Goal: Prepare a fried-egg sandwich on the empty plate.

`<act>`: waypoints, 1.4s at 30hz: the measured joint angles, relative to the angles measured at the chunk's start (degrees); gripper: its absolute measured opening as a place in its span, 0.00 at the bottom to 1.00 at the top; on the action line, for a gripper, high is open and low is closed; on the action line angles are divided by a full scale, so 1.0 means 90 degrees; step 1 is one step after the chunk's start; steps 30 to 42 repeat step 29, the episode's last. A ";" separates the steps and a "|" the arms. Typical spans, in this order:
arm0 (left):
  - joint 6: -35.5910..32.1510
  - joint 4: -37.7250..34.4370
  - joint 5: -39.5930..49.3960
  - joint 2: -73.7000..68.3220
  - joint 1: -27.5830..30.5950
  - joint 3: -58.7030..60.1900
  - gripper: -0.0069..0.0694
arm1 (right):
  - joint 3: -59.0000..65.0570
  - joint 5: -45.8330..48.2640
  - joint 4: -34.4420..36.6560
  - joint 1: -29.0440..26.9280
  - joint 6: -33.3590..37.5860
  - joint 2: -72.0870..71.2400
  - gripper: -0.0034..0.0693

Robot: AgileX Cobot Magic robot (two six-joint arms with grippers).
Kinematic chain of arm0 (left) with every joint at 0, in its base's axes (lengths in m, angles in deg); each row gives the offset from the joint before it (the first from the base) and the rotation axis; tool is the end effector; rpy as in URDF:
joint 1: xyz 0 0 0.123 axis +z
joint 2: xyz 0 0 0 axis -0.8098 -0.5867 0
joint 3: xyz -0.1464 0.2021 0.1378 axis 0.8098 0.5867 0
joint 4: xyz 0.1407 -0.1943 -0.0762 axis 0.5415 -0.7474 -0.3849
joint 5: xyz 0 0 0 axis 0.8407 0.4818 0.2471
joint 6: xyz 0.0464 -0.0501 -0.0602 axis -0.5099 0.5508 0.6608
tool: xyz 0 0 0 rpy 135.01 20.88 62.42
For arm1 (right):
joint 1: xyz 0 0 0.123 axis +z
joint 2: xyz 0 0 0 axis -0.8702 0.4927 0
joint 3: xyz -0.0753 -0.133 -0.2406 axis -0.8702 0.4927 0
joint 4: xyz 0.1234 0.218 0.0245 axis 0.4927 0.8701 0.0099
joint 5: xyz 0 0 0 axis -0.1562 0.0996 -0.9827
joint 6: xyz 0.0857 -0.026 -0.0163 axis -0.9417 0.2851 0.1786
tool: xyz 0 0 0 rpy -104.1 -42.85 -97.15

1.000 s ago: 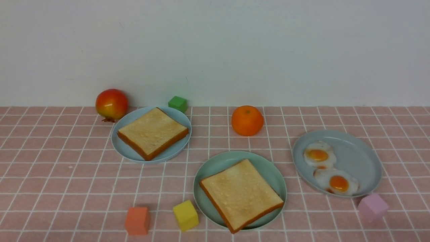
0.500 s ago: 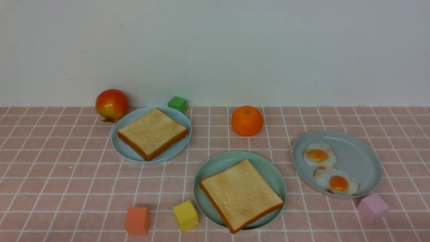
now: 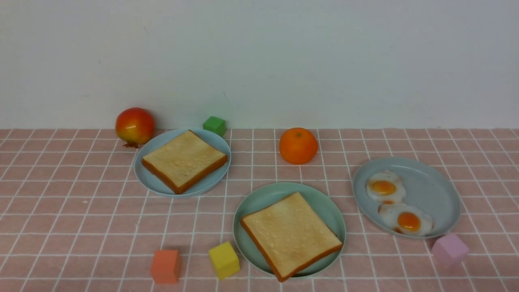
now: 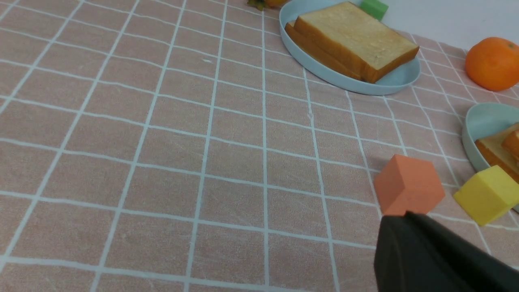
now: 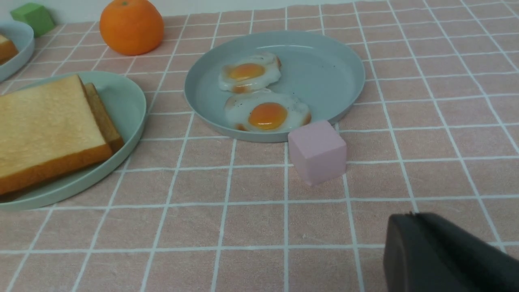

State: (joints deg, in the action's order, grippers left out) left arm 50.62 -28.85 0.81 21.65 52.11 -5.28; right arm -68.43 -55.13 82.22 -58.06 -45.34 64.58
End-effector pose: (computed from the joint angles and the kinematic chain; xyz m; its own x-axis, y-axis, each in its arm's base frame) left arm 0.0527 -0.0092 0.1753 -0.2909 -0.3427 -0.8933 0.0092 0.9326 -0.3608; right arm 0.0518 0.0040 0.1708 -0.3112 0.0114 -0.9503 -0.0529 0.9982 0.0293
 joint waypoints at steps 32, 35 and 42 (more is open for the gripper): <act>0.0000 -0.0006 0.0005 0.0000 0.0000 0.0000 0.11 | 0.0000 0.0000 0.0014 0.0000 0.0000 0.0000 0.16; 0.0000 -0.0006 0.0005 0.0000 0.0000 0.0000 0.11 | 0.0000 0.0000 0.0014 0.0000 0.0000 0.0000 0.16; 0.0000 -0.0006 0.0005 0.0000 0.0000 0.0000 0.11 | 0.0000 0.0000 0.0014 0.0000 0.0000 0.0000 0.16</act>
